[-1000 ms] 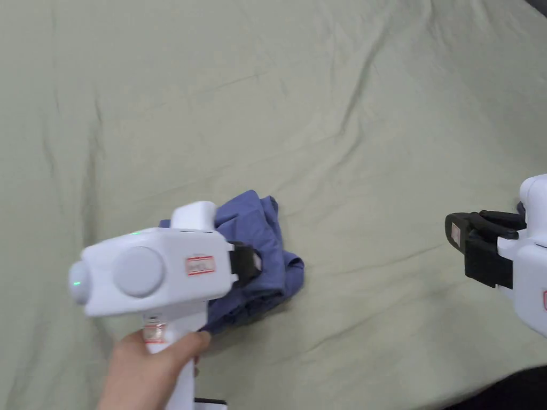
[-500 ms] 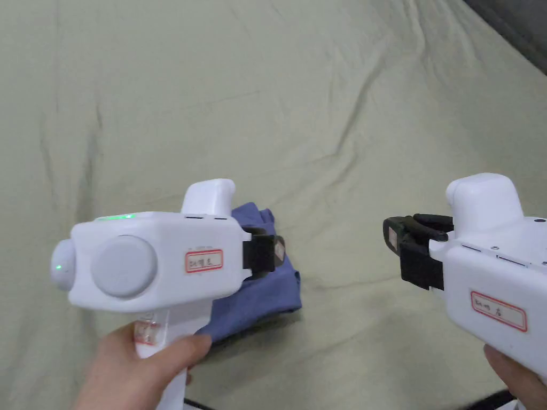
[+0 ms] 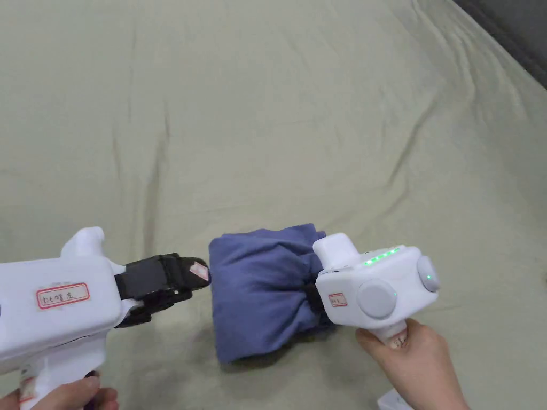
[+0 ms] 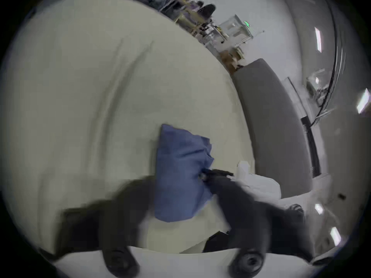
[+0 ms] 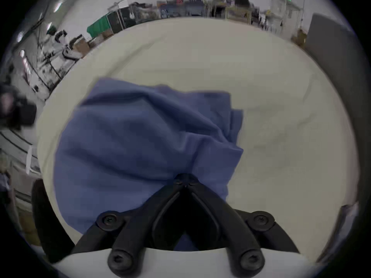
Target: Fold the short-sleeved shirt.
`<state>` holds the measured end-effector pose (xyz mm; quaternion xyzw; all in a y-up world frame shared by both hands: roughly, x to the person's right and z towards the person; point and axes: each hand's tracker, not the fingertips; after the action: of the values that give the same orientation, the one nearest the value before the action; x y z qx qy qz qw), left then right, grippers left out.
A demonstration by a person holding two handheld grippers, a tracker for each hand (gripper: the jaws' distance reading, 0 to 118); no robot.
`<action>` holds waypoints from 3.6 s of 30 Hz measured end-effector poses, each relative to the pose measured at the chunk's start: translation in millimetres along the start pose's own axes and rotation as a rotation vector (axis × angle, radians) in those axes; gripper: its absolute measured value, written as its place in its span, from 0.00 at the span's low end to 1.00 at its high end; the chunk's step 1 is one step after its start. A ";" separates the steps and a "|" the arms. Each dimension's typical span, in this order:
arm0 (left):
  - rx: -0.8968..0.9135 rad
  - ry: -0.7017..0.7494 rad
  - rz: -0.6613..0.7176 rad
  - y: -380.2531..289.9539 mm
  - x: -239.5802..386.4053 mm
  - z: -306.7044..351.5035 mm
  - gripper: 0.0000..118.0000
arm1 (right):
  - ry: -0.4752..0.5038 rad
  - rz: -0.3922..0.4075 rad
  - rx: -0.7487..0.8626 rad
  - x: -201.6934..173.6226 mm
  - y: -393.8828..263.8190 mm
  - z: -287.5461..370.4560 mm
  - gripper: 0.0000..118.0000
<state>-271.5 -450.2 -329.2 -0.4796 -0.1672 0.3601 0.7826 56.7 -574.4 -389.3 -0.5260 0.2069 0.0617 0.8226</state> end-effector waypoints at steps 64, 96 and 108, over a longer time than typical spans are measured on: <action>0.840 0.675 -0.609 32.9 26.5 267.7 0.00 | 0.120 0.085 0.587 -62.5 55.1 241.9 0.02; 1.072 0.565 -0.783 -12.6 262.1 194.2 0.94 | -0.334 -0.014 1.022 26.9 65.5 436.3 1.00; 1.034 0.529 -0.782 -7.7 247.8 184.4 0.95 | -0.445 -0.001 1.053 10.9 58.2 439.1 1.00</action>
<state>-210.6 -156.7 -254.0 -0.0221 0.0612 -0.0433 0.9969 169.0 -158.9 -284.1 -0.0198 0.0311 0.0591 0.9976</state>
